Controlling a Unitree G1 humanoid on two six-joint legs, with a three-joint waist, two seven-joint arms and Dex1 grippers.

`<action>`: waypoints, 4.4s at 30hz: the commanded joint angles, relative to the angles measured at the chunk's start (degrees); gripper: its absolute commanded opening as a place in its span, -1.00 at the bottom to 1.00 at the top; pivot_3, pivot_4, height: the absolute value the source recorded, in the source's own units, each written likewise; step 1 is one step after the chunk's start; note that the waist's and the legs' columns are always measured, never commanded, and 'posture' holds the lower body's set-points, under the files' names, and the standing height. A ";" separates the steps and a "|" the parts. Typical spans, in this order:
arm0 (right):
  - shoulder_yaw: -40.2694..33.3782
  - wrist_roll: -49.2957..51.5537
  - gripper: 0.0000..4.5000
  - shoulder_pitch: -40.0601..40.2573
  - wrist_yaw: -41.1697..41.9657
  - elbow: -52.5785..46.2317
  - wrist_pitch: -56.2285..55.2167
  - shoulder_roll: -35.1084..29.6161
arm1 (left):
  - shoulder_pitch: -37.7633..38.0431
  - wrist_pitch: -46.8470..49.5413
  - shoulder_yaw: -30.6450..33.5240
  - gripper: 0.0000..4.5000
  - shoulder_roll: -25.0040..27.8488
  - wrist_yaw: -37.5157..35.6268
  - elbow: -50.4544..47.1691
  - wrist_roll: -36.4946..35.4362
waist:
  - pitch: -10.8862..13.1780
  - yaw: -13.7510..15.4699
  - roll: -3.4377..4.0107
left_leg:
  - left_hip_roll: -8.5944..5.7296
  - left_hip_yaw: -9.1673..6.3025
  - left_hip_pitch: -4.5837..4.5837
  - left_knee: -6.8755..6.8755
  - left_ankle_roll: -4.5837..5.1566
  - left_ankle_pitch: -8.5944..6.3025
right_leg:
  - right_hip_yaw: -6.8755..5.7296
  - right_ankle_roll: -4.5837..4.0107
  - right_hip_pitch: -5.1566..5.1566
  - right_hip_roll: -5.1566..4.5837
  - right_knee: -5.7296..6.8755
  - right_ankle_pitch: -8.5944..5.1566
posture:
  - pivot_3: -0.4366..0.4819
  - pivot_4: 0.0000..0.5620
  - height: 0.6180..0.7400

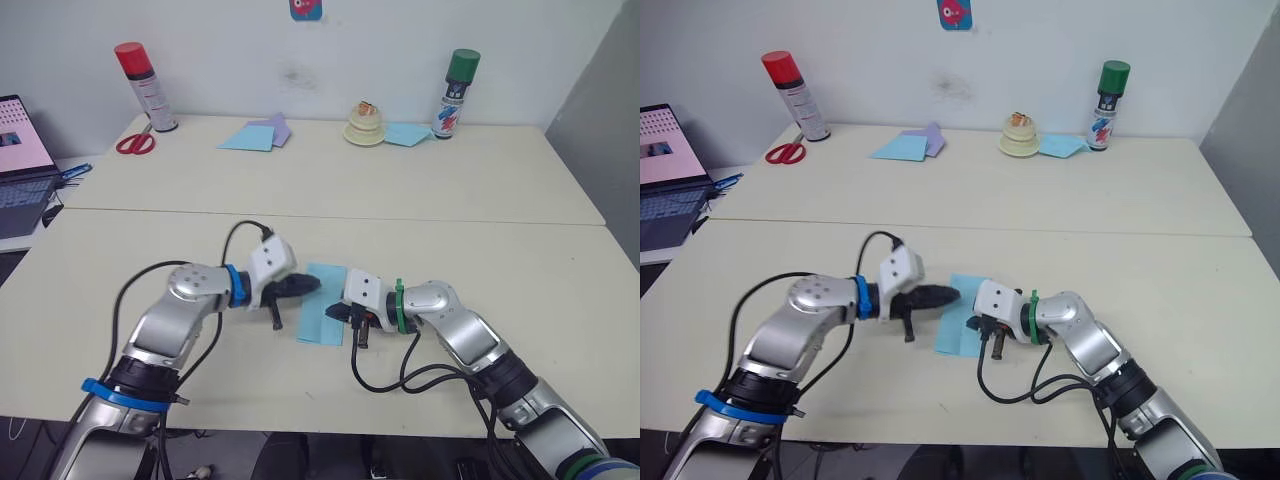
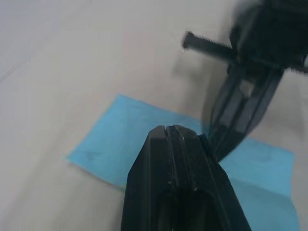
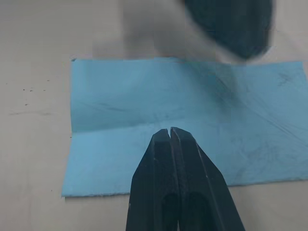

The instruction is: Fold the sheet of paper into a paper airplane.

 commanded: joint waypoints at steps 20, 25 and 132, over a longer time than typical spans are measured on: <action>-4.46 -3.29 -0.99 -3.40 -7.02 17.84 -6.48 3.59 | 4.30 -9.57 -1.75 -1.00 -1.43 0.63 8.81 5.08 | -0.14 -0.07 -0.02 | 0.02 0.04 0.12 0.00 0.00 0.00 | 0.03 -0.01 0.07 0.00 0.03 0.01 | -0.05 -0.47 0.82; -5.17 -5.01 -0.99 -5.01 -11.31 23.67 -5.92 4.14 | 3.65 -6.94 -0.47 -1.00 -2.82 1.50 8.53 3.37 | -0.65 -0.08 -0.01 | 0.01 0.04 0.25 0.01 0.01 0.00 | 0.03 0.01 0.19 -0.01 0.04 0.03 | -0.05 -0.47 0.82; -7.85 3.58 -0.99 5.24 8.96 -8.02 -9.86 -4.79 | 0.12 -2.42 6.05 -1.00 -1.52 1.96 2.57 -2.39 | -0.27 0.01 -0.24 | -0.03 0.03 -0.03 -0.92 -0.07 0.06 | -0.02 -0.04 -0.35 -0.07 -0.18 -0.35 | -0.05 -0.47 0.82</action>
